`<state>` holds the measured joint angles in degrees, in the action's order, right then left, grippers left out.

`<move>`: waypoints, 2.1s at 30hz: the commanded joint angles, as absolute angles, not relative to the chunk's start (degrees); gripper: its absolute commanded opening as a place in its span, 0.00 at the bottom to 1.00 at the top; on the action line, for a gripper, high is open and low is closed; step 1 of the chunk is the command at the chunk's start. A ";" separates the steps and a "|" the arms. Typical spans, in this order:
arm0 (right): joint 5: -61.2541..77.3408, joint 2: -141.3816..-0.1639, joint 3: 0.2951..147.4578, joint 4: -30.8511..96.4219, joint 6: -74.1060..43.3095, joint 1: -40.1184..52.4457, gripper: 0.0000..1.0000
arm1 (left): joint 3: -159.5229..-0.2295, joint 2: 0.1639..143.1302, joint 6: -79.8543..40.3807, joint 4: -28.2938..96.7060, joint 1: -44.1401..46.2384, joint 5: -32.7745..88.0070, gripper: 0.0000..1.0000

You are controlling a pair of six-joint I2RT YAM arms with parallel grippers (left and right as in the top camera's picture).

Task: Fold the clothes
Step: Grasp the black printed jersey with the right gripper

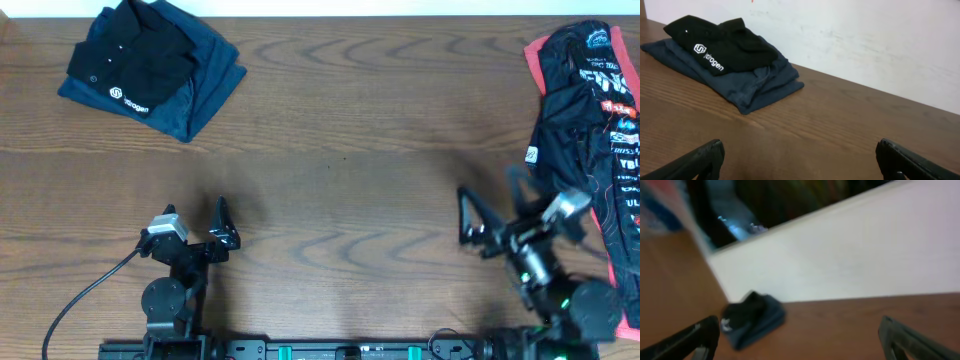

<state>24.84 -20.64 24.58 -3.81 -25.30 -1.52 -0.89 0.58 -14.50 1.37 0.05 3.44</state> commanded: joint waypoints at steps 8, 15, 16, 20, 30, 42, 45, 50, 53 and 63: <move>-1.93 -63.44 66.02 26.33 -11.46 -3.09 0.99 | -0.23 0.23 -13.54 3.79 -0.21 3.60 0.98; 2.20 -92.14 94.65 46.74 -11.53 -10.39 0.99 | -0.23 0.23 -13.54 3.79 -0.21 3.60 0.98; 2.92 -94.76 97.19 48.34 -11.46 -10.79 0.99 | -0.23 0.23 -13.54 3.79 -0.21 3.60 0.98; 1.41 -100.60 100.82 49.87 -10.20 -12.01 0.99 | -0.23 0.23 -13.54 3.79 -0.21 3.60 0.98; -4.49 -113.67 100.86 51.92 -13.72 -18.31 0.99 | -0.23 0.23 -13.54 3.79 -0.21 3.60 0.98; 7.77 -121.47 100.86 48.80 -12.62 -24.38 0.91 | -0.23 0.23 -13.54 3.79 -0.21 3.60 0.98; 7.86 -123.15 100.84 48.34 -12.62 -24.32 0.89 | -0.23 0.23 -13.54 3.79 -0.21 3.60 0.98; 7.97 -125.69 100.82 46.96 -12.86 -23.97 0.82 | -0.23 0.23 -13.54 3.79 -0.21 3.60 0.98; 7.44 -126.76 100.82 46.11 -13.58 -23.99 0.82 | -0.23 0.23 -13.54 3.79 -0.21 3.57 0.98; 6.46 -128.75 100.75 44.34 -14.74 -24.03 0.76 | -0.23 0.23 -13.54 3.79 -0.21 3.60 0.98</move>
